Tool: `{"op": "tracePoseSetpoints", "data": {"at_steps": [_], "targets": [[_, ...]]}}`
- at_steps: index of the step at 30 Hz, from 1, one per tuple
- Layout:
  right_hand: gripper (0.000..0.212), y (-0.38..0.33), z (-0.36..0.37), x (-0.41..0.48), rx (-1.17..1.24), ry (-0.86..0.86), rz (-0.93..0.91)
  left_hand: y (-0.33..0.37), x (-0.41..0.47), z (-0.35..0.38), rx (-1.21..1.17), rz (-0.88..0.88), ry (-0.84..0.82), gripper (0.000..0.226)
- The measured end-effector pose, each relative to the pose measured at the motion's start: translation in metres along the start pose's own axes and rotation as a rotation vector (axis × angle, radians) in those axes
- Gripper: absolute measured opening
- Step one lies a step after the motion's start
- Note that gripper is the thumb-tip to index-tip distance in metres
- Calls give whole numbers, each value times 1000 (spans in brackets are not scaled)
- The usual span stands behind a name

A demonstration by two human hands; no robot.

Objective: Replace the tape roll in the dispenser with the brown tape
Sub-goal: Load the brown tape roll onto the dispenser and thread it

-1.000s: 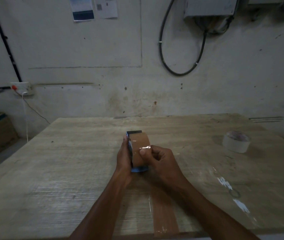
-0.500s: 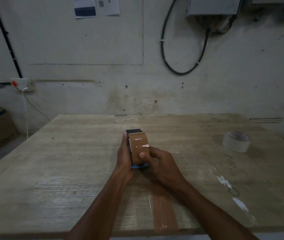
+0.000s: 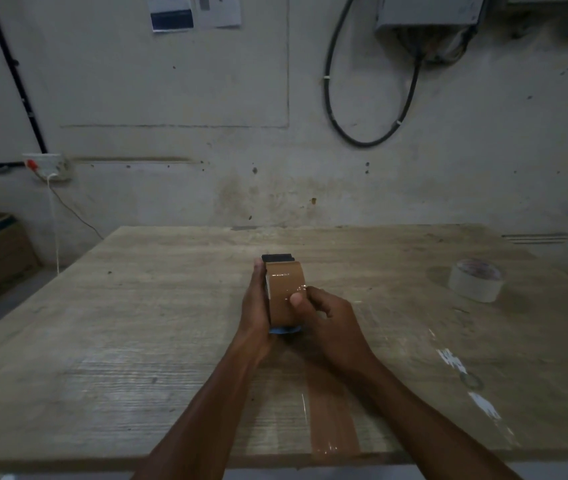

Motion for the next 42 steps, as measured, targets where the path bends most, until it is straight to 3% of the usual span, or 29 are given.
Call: {"op": "tracePoseSetpoints", "data": {"at_steps": [6,9,17,31,42], "targets": [[14,-6,-8,0,90,170,-16,-1,-5,8,41,-33,-35,61],[20,-7,-19,9,119,230,-34,2,-6,9,22,-2,-45,58],[40,-25,-36,44,-167,26,-54,1,-2,4,66,64,18,60],[15,-39,-39,57,-342,-11,-112,-2,1,1,98,63,2,68],[11,-45,-42,58,-479,-36,-202,-4,1,0,139,52,-55,60]]}}
Point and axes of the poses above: each hand's wrist, its own x-axis towards the middle knuckle, its own z-axis out of the palm, y = z × x, the point moved 2 cm from there along x, towards the middle knuckle, and after that the axes turned 1 degree about y, right-handed, at the moved point
